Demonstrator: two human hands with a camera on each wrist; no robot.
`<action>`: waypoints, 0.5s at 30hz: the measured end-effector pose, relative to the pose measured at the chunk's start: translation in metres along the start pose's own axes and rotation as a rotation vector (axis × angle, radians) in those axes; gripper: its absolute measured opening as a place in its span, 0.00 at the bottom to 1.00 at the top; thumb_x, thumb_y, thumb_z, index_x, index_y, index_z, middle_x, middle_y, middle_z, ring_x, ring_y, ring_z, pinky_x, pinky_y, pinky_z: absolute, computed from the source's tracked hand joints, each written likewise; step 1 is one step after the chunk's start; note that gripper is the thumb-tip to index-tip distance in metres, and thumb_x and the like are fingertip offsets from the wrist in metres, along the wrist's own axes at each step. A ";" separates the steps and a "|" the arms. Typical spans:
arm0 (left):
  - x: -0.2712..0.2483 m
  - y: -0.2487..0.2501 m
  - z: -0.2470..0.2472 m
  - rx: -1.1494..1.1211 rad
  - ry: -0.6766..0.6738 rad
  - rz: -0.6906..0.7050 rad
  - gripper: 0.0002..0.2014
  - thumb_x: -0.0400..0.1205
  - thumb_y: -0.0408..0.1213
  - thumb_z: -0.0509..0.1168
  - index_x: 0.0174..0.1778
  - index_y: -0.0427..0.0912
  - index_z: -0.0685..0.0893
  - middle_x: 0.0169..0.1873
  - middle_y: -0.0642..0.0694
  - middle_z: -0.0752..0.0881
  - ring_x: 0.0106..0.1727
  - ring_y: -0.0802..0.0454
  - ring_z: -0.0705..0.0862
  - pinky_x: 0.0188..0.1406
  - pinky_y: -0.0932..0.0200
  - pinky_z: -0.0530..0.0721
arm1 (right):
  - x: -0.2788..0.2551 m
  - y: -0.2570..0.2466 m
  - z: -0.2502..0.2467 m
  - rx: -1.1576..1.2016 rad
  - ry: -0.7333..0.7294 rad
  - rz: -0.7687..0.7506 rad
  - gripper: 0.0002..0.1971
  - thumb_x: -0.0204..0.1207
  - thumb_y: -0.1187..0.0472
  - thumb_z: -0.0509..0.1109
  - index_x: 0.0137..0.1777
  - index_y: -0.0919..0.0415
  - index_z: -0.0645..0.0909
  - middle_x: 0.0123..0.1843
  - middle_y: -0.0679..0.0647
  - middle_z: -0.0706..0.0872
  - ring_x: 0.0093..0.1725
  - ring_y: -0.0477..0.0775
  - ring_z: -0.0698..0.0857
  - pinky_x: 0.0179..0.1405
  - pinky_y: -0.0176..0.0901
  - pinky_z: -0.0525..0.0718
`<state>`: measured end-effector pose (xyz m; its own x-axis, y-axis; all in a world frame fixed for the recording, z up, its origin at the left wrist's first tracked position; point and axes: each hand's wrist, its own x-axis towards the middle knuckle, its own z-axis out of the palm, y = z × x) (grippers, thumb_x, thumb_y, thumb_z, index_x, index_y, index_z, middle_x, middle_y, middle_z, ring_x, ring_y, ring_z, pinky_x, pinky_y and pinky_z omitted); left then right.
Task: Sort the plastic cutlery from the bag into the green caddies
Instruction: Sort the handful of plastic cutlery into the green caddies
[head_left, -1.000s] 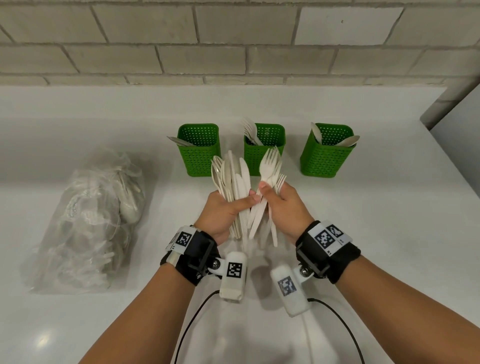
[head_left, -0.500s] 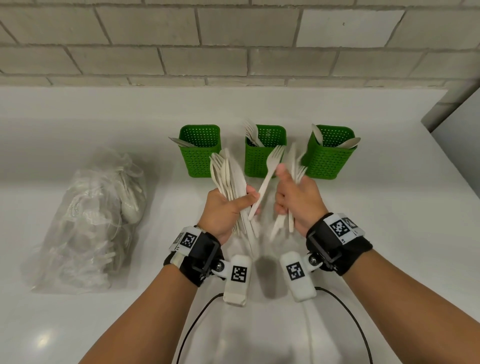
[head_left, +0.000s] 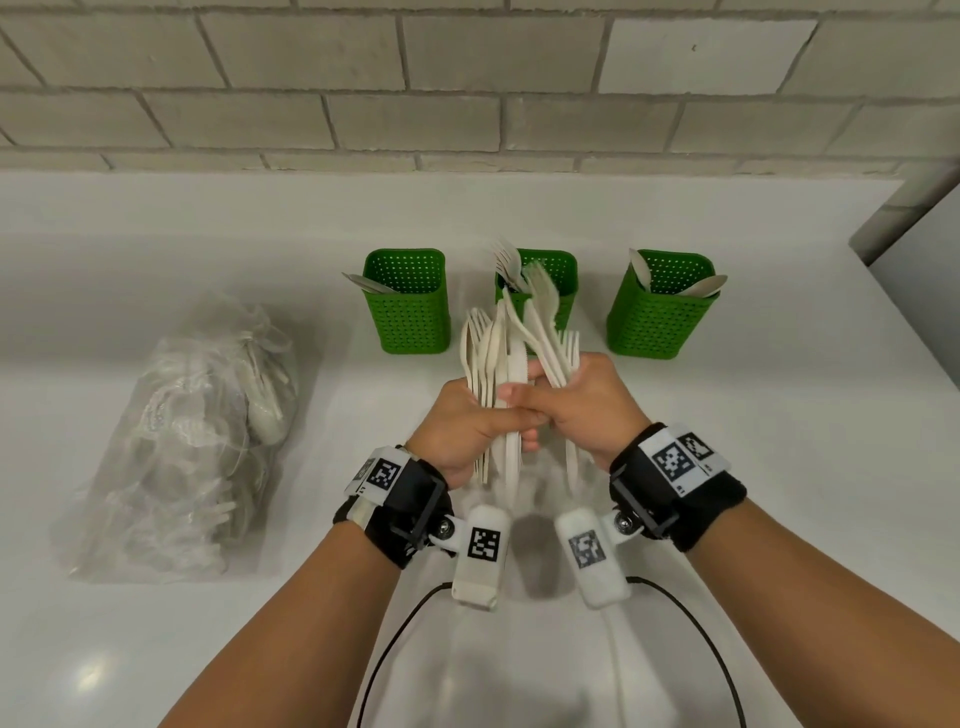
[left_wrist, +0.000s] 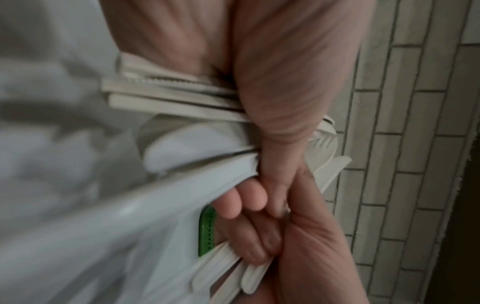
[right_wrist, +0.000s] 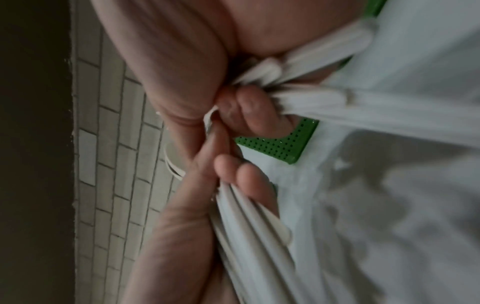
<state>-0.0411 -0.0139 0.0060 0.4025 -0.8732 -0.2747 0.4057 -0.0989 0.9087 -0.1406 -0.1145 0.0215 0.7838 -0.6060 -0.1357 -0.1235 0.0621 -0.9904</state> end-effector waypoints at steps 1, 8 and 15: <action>-0.001 0.001 0.000 -0.021 0.004 -0.006 0.17 0.74 0.18 0.71 0.58 0.30 0.86 0.36 0.43 0.90 0.31 0.53 0.86 0.32 0.59 0.86 | 0.000 -0.001 -0.001 -0.006 0.020 -0.008 0.15 0.71 0.66 0.79 0.44 0.80 0.81 0.38 0.79 0.86 0.29 0.65 0.84 0.31 0.62 0.88; -0.004 0.005 -0.005 -0.092 0.016 -0.041 0.02 0.80 0.29 0.68 0.45 0.34 0.86 0.38 0.39 0.90 0.39 0.47 0.91 0.35 0.57 0.88 | 0.004 0.000 -0.011 0.050 0.188 0.046 0.08 0.79 0.60 0.73 0.40 0.62 0.84 0.24 0.51 0.78 0.22 0.46 0.73 0.19 0.36 0.69; -0.008 0.005 -0.005 -0.027 0.000 -0.013 0.06 0.81 0.29 0.67 0.51 0.29 0.83 0.41 0.36 0.90 0.35 0.46 0.89 0.32 0.55 0.88 | 0.008 -0.003 -0.013 0.252 0.367 0.074 0.11 0.79 0.58 0.73 0.51 0.68 0.85 0.35 0.55 0.84 0.29 0.47 0.78 0.17 0.37 0.70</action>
<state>-0.0376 -0.0052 0.0110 0.3968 -0.8721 -0.2865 0.4330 -0.0974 0.8961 -0.1419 -0.1302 0.0233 0.5051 -0.8309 -0.2335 0.0162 0.2796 -0.9600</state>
